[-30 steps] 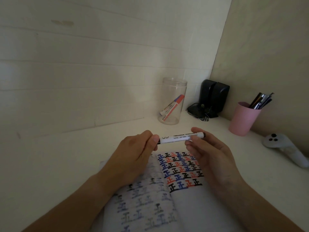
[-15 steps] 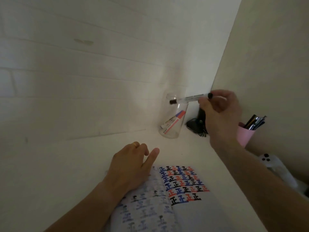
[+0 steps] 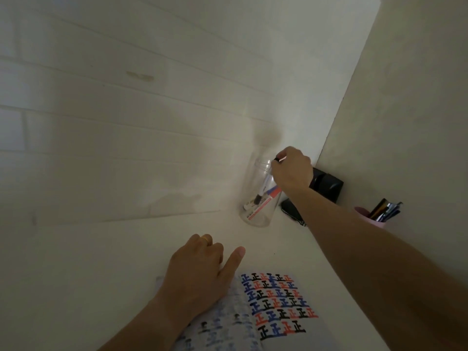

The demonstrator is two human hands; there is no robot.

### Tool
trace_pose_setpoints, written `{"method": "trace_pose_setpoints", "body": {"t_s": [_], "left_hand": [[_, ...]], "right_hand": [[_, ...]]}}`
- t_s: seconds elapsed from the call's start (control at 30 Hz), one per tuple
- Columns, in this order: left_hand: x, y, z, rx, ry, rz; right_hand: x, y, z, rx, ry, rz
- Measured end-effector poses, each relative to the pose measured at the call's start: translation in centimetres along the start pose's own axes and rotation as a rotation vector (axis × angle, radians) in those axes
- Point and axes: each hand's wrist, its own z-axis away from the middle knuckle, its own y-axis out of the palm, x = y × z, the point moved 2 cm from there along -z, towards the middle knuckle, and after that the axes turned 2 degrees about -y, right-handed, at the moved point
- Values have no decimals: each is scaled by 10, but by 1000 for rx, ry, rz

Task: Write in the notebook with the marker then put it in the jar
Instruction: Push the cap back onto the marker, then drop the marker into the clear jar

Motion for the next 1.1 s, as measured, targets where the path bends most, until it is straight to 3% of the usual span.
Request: {"method": "trace_pose_setpoints", "body": {"t_s": [0.33,0.6,0.77,0.93,1.1], "left_hand": [[1,1,-1,6,-1,-10],[1,-6,-3,72,3,4],[-2,-18,2,124,5,-30],[-25,-48,35,107,122,-144],[-33,-76,85,82,161,-62]], "right_hand": [[5,3,9,47,30,35],[2,-42,72,-110,-211,8],[-25,-81,150,47,-172,-40],[-57,-105,246,398,26,28],[-66,-121,309,440,48,15]]}}
